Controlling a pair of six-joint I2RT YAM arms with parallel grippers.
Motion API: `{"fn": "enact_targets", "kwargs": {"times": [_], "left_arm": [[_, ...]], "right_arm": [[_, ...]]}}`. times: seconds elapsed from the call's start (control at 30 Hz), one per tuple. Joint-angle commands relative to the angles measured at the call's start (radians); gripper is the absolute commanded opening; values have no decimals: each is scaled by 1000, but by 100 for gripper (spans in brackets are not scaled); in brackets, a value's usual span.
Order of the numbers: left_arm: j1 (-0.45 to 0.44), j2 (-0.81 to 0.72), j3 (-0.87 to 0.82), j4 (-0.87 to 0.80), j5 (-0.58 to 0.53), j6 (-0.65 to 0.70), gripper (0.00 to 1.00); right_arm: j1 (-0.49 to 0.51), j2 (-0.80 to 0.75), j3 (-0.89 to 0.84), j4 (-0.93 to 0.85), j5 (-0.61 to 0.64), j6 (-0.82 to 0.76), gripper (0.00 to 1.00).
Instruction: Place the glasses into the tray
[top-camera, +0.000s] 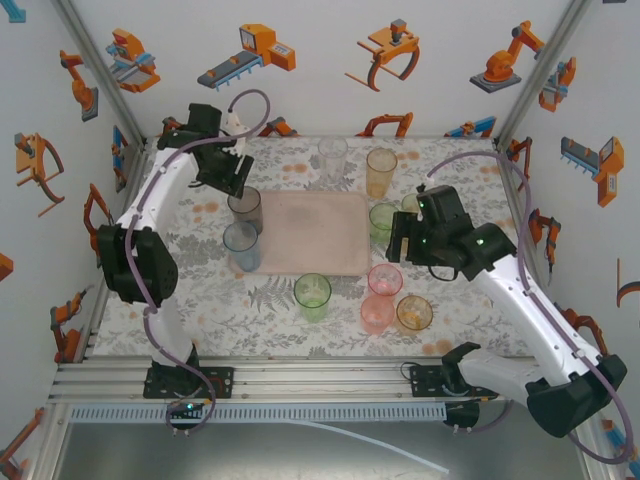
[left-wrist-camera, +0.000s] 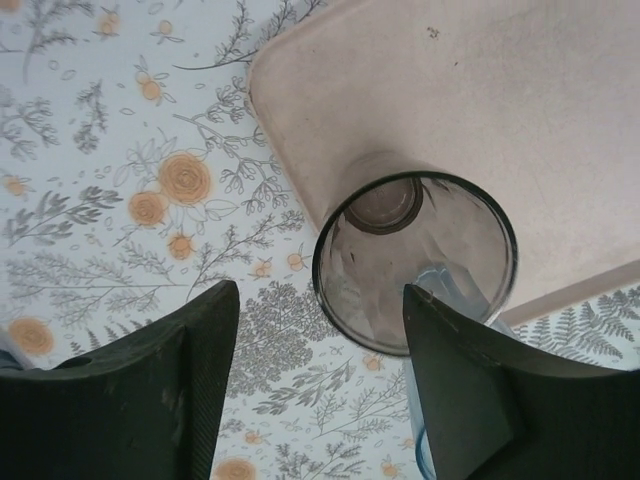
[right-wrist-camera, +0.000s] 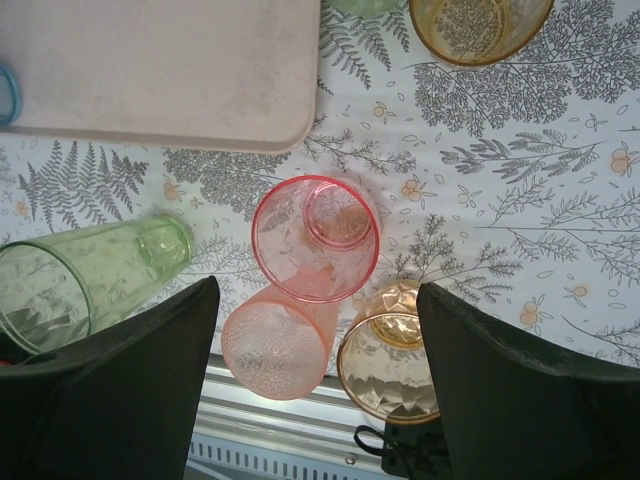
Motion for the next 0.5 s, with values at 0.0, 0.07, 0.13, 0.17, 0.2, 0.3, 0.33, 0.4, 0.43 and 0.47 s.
{"fn": "enact_targets", "kwargs": {"times": [0.0, 0.07, 0.13, 0.17, 0.2, 0.3, 0.33, 0.4, 0.43, 0.47], "left_arm": [[5, -109, 51, -65, 0, 5, 67], [5, -157, 48, -81, 7, 0, 71], [4, -222, 31, -89, 15, -9, 73], [4, -261, 14, -87, 16, -13, 75], [5, -301, -5, -85, 16, -16, 77], [4, -420, -76, -70, -7, -28, 82], [5, -458, -102, -65, -13, -32, 82], [4, -548, -171, -47, -21, -39, 85], [4, -586, -201, -38, -23, -42, 85], [4, -632, -235, -27, -18, -45, 87]], "right_arm": [[8, 7, 68, -53, 10, -29, 71], [12, 10, 87, -66, 9, -38, 71], [20, 26, 125, -102, 8, -52, 70], [31, 39, 151, -128, 12, -57, 69], [48, 50, 176, -149, 16, -61, 69], [117, 73, 219, -178, 30, -61, 67], [144, 79, 227, -180, 39, -56, 67], [219, 96, 238, -179, 68, -46, 66], [252, 102, 240, -178, 93, -39, 66], [289, 109, 242, -172, 115, -29, 65]]}}
